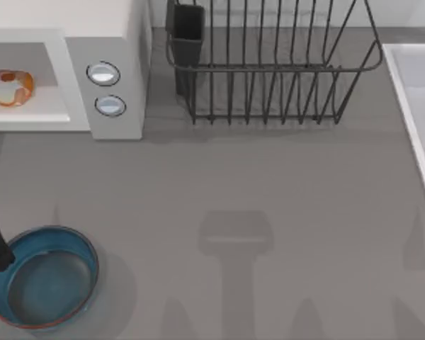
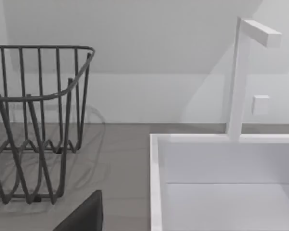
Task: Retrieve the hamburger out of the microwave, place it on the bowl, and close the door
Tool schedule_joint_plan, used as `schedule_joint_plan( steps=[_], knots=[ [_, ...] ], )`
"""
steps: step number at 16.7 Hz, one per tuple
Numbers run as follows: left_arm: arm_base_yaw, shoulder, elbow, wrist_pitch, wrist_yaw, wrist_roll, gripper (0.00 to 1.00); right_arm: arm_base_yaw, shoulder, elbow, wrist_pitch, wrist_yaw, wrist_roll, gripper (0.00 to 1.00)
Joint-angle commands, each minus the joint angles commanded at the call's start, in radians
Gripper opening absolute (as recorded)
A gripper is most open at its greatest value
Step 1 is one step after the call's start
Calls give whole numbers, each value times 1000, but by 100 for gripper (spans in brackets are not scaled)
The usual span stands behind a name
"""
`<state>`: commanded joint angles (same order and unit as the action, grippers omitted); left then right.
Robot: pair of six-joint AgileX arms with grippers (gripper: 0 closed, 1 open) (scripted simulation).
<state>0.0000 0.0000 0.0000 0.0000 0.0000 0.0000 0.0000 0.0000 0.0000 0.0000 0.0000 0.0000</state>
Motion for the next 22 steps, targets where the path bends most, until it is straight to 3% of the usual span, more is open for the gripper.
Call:
schedule_joint_plan(
  steps=[7,11,16,22],
  knots=[
    [0,9,4,4,1,0,100,0,0,0,0,0,0,100],
    [7,145,60,65,9,3,100,0,0,0,0,0,0,100],
    [23,501,206,224,30,12,100,0,0,0,0,0,0,100],
    [49,1089,448,487,65,26,100,0,0,0,0,0,0,100]
  ],
)
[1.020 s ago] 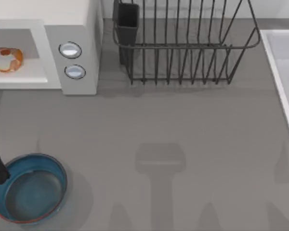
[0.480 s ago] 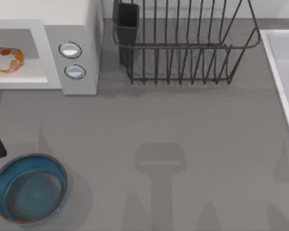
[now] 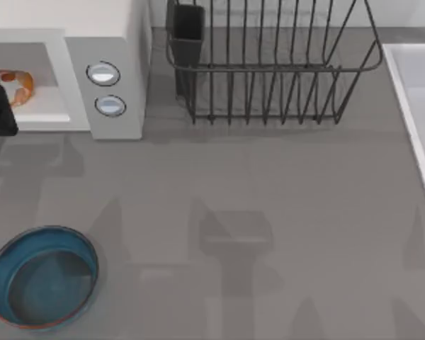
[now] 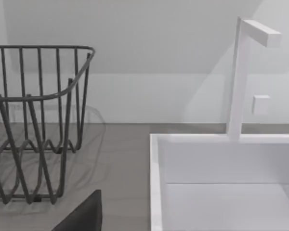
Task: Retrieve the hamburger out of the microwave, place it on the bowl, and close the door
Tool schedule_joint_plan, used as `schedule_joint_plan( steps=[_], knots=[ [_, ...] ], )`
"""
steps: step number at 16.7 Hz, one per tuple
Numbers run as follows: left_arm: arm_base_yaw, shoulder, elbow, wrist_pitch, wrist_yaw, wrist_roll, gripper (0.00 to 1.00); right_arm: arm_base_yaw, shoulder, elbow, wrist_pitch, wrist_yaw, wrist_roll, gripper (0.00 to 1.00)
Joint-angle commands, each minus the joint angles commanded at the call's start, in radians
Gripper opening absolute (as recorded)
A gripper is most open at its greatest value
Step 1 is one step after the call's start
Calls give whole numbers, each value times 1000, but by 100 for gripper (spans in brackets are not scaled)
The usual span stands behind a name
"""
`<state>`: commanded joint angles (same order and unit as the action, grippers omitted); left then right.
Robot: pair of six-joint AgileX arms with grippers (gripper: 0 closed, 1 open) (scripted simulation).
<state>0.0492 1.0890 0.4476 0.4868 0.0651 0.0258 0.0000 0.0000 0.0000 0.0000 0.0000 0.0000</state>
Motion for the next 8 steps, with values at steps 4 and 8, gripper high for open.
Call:
schedule_joint_plan(
  steps=[4,8],
  knots=[
    [19,421,173,188,25,10,100,0,0,0,0,0,0,100],
    [37,814,334,364,49,19,100,0,0,0,0,0,0,100]
  ],
)
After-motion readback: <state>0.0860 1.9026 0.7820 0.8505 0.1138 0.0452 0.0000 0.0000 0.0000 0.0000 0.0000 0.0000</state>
